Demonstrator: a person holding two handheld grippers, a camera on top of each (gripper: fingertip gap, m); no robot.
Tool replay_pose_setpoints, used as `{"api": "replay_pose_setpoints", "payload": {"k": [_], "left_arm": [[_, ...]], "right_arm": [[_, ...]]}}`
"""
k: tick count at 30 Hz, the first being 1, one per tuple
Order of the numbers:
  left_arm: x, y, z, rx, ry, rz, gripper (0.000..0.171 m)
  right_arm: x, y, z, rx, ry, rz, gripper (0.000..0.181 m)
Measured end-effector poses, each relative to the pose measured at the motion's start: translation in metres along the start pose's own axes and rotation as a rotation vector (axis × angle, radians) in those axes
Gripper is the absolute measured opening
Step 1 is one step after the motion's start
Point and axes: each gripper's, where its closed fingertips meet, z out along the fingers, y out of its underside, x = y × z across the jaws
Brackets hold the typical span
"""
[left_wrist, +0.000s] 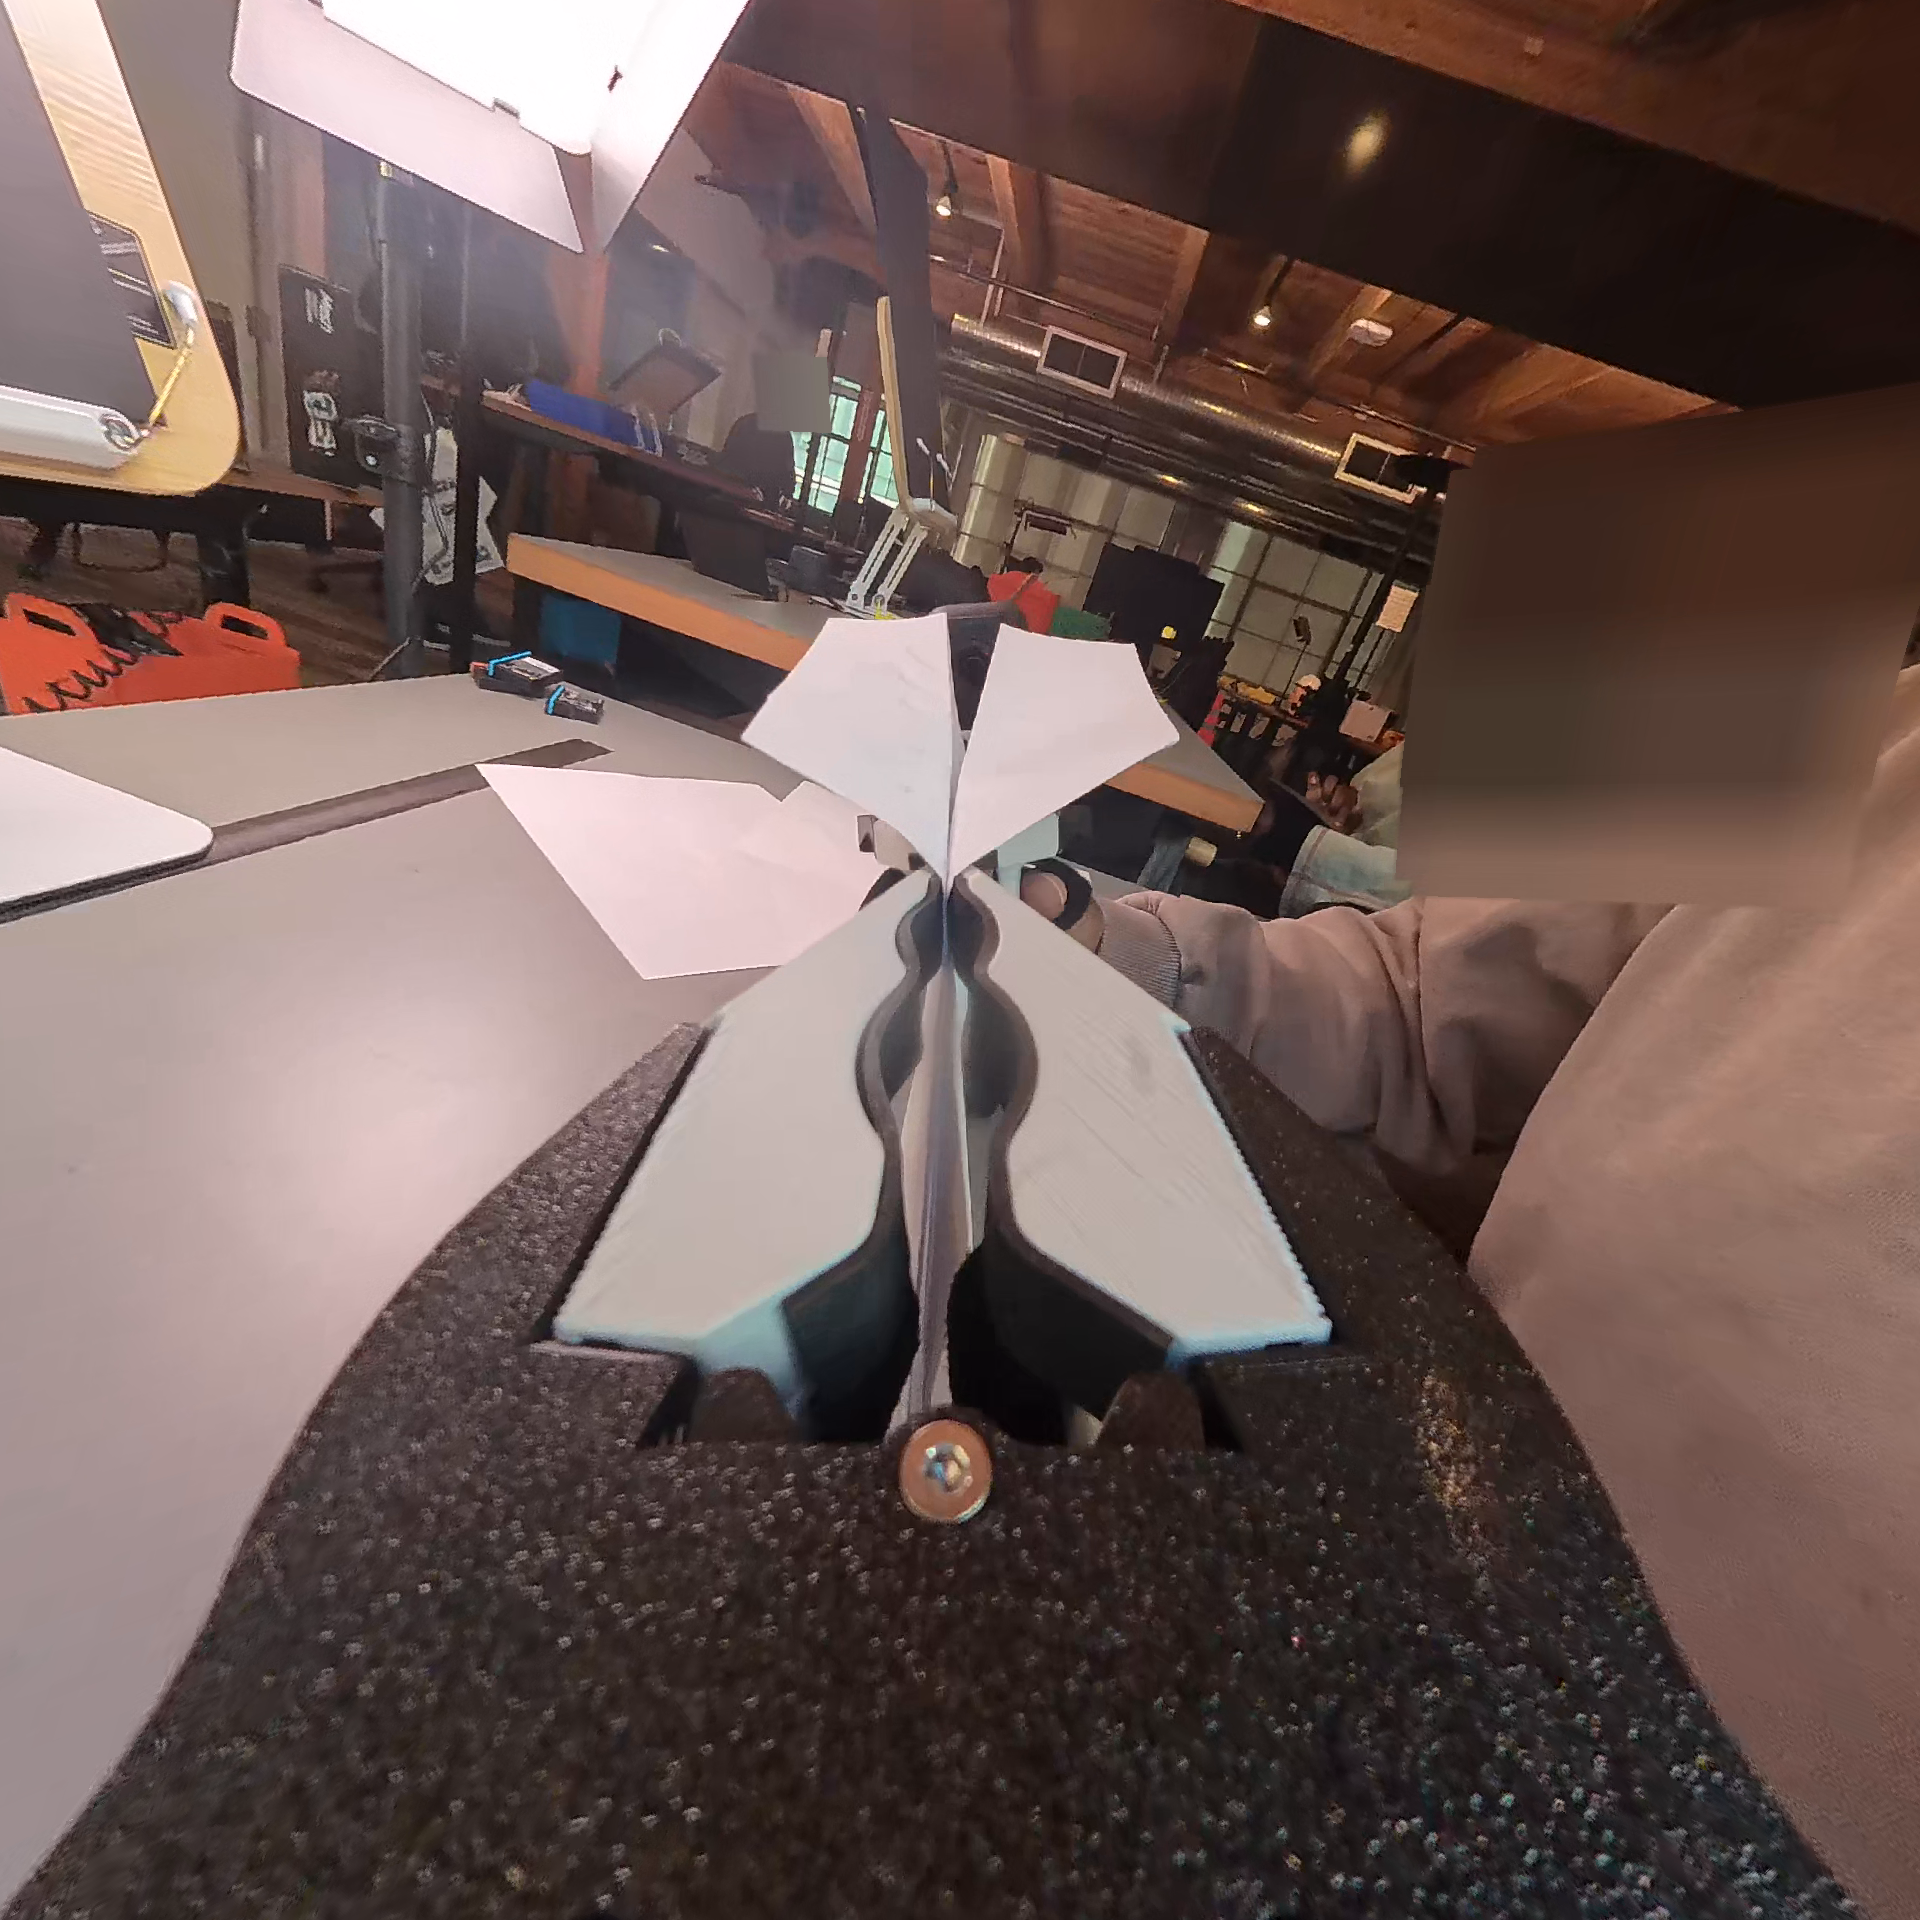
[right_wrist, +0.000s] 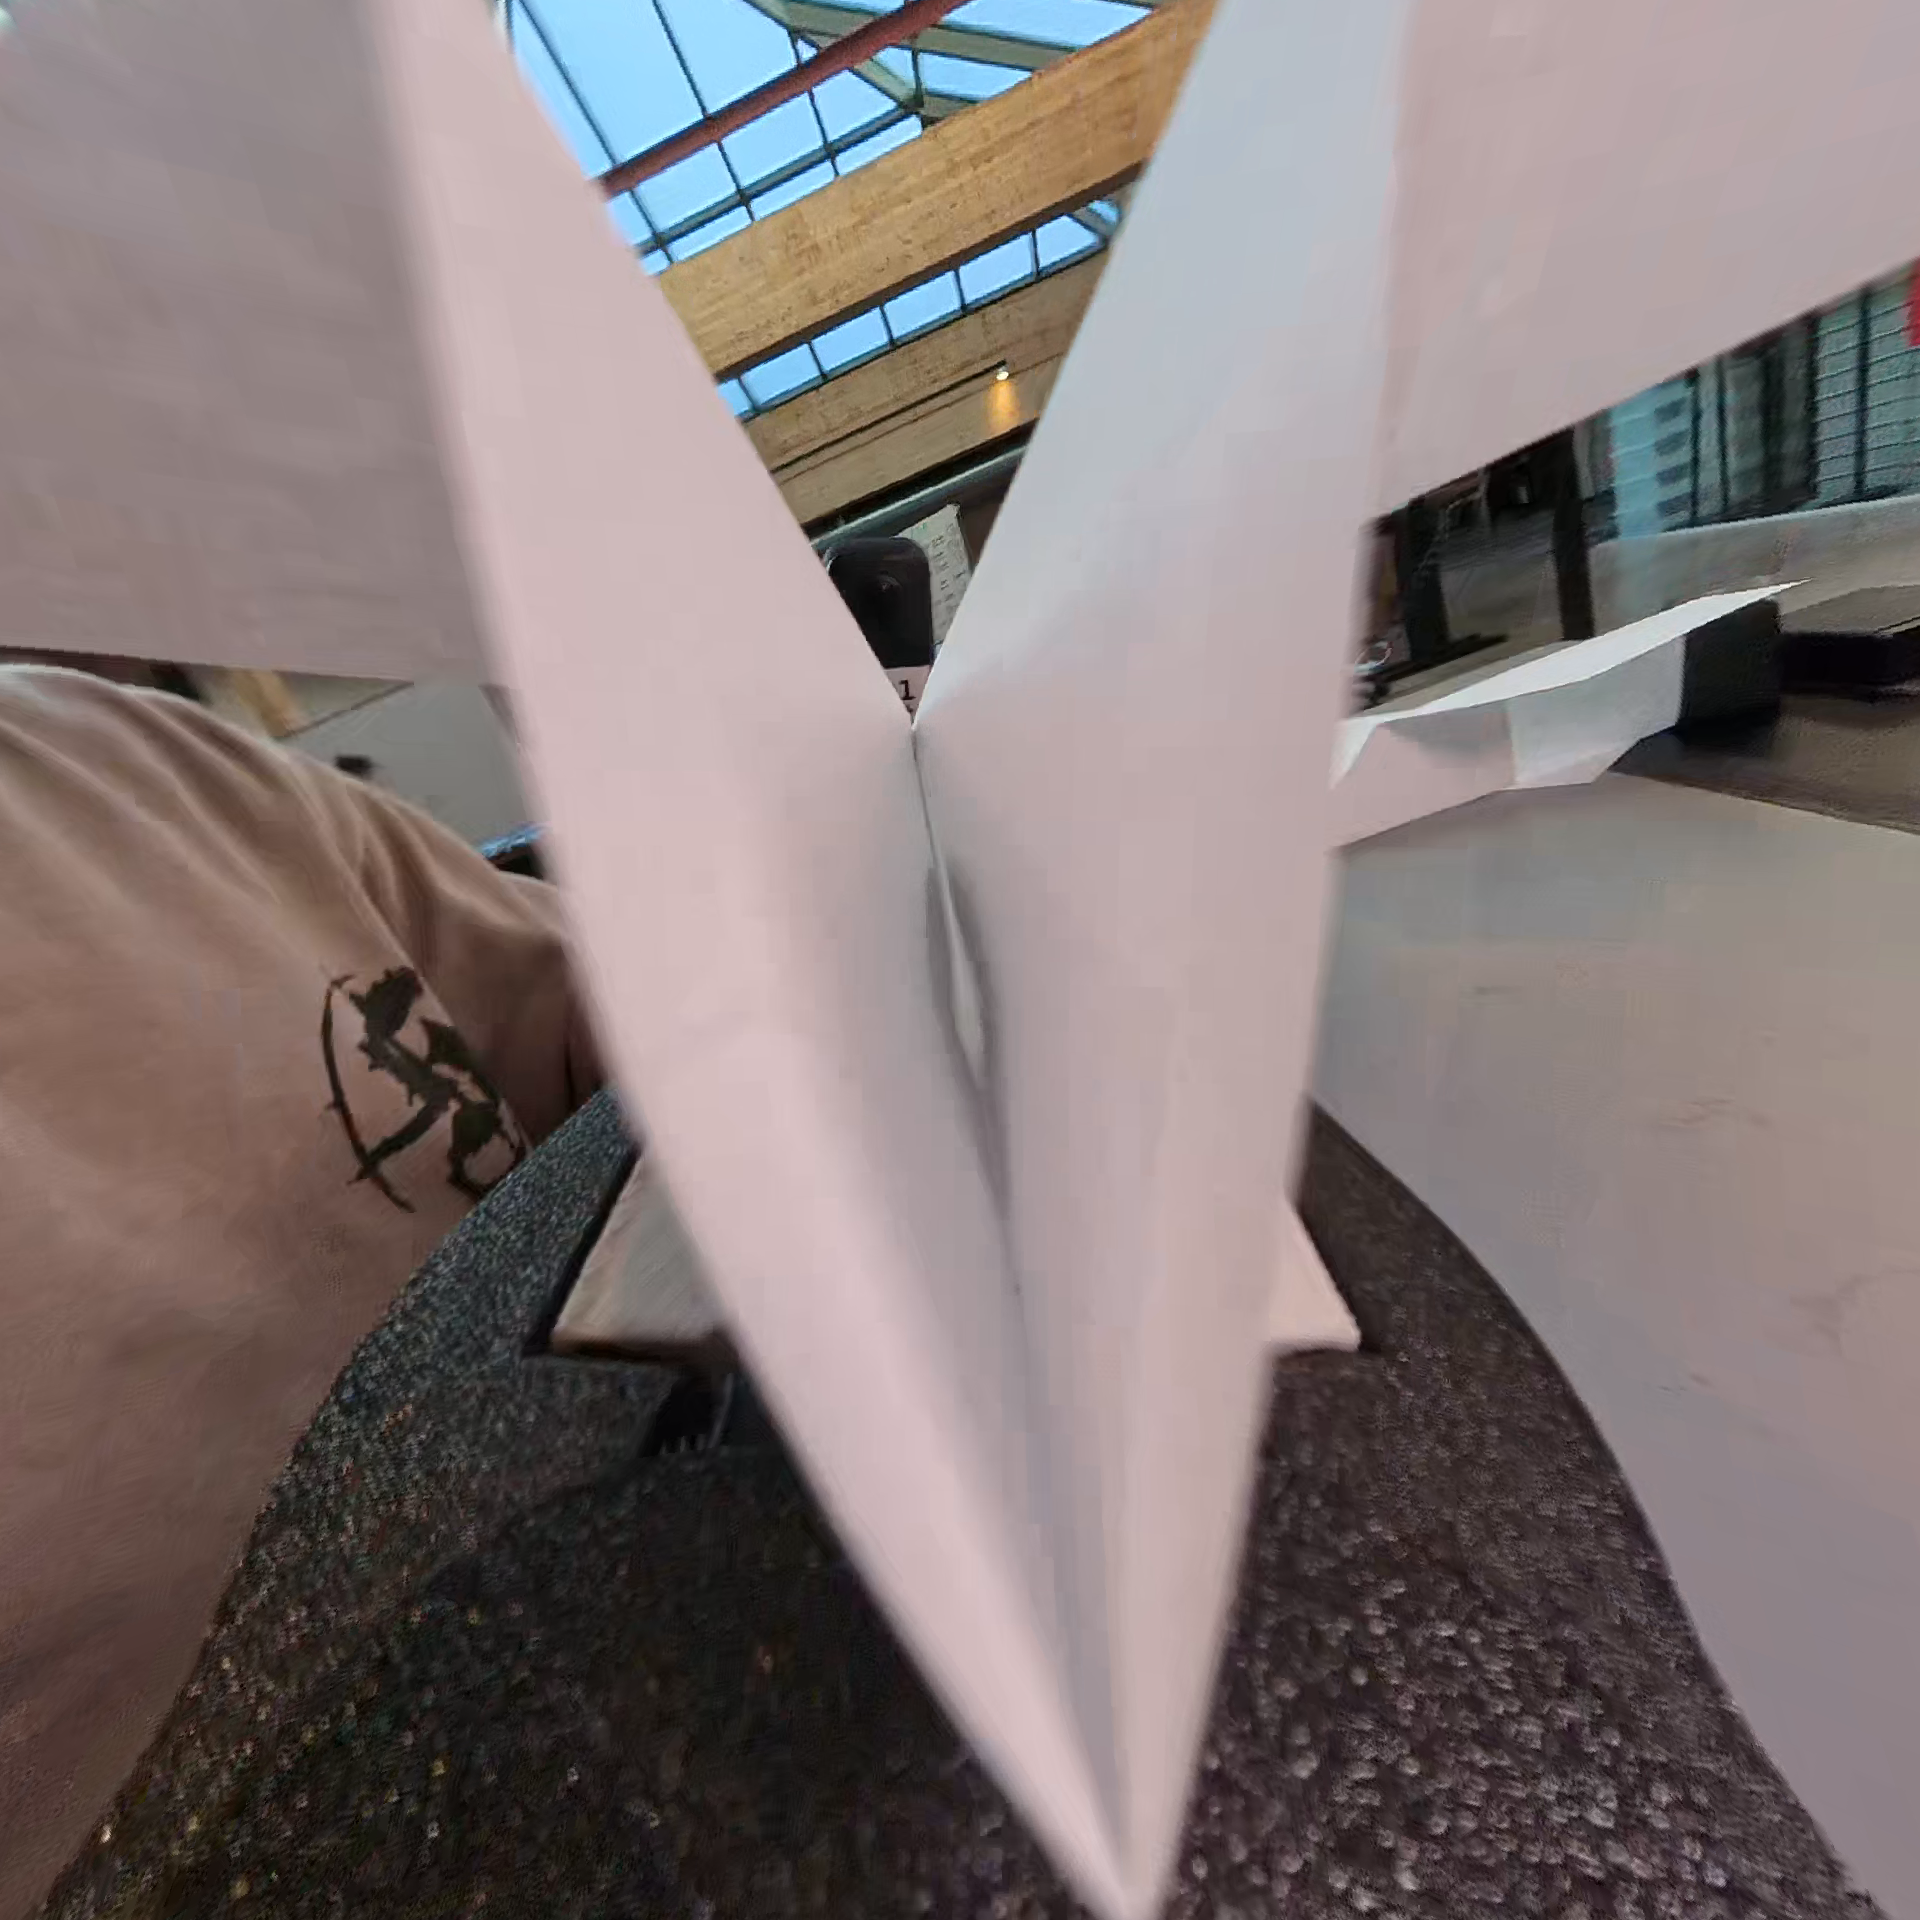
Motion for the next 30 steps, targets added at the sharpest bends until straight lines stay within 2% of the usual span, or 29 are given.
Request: {"api": "replay_pose_setpoints", "payload": {"k": [1,2,5,14,21,26,30], "left_arm": [[-0.003,-0.001,-0.003,-0.009,-0.011,0.014,0.000],[-0.005,0.000,-0.006,-0.025,-0.021,0.031,0.000],[-0.017,0.001,-0.014,-0.058,-0.062,0.064,0.000],[-0.022,-0.005,-0.022,-0.057,-0.082,0.098,0.000],[-0.026,0.001,-0.023,-0.025,-0.046,0.021,0.000],[-0.028,-0.002,-0.023,0.049,-0.021,-0.074,0.000],[-0.027,-0.006,-0.021,0.127,0.017,-0.177,0.000]], "right_arm": [[0.006,-0.006,-0.004,0.032,0.027,0.012,0.011],[0.012,-0.014,-0.009,0.068,0.053,0.021,0.016],[0.019,-0.027,-0.024,0.133,0.078,0.000,0.000],[0.005,-0.021,-0.019,0.077,0.007,-0.040,0.000],[0.004,-0.025,-0.018,0.111,0.019,-0.041,0.000],[0.008,-0.028,-0.017,0.163,0.026,0.022,0.013],[0.014,-0.015,-0.007,0.131,0.060,0.045,0.023]]}}
